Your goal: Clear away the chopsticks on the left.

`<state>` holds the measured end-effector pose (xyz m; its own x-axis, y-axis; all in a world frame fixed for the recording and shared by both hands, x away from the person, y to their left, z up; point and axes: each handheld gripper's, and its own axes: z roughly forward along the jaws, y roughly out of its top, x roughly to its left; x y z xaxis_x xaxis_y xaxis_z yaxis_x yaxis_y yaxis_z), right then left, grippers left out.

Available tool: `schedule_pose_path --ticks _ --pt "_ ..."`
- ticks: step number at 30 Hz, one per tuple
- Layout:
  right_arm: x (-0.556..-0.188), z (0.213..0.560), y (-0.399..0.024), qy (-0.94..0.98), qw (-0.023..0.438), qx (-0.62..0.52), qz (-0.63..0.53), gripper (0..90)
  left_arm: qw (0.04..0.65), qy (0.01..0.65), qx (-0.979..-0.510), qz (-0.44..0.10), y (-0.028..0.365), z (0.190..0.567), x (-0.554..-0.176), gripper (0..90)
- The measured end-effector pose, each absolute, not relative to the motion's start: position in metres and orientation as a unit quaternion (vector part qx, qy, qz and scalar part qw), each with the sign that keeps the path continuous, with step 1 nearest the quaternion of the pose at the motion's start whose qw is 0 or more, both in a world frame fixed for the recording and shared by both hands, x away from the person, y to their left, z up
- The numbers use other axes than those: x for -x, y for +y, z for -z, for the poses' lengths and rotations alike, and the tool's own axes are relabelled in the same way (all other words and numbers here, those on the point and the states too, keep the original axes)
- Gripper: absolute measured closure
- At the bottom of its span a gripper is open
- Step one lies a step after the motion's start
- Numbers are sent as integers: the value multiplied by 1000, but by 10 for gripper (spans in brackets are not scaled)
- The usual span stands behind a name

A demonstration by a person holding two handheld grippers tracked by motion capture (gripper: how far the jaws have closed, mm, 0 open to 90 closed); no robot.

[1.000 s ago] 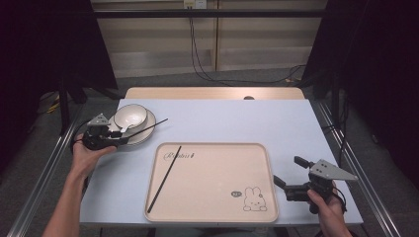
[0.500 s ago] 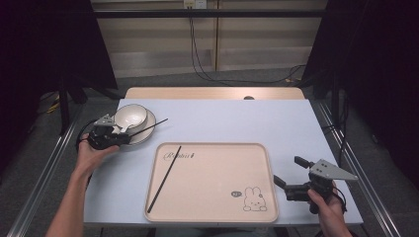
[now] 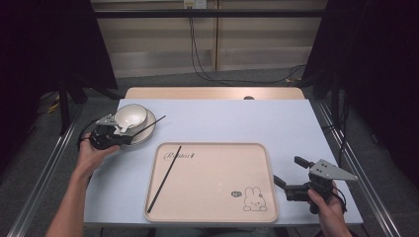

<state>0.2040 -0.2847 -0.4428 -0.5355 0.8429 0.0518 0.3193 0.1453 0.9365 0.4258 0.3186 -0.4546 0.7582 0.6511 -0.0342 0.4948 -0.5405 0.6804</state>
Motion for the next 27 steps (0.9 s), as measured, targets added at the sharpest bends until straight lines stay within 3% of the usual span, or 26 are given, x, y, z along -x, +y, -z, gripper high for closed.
schedule_pose_path --ticks 27 --pt "-204 443 -285 709 255 -409 -515 6 416 350 -835 -84 316 417 -380 858"
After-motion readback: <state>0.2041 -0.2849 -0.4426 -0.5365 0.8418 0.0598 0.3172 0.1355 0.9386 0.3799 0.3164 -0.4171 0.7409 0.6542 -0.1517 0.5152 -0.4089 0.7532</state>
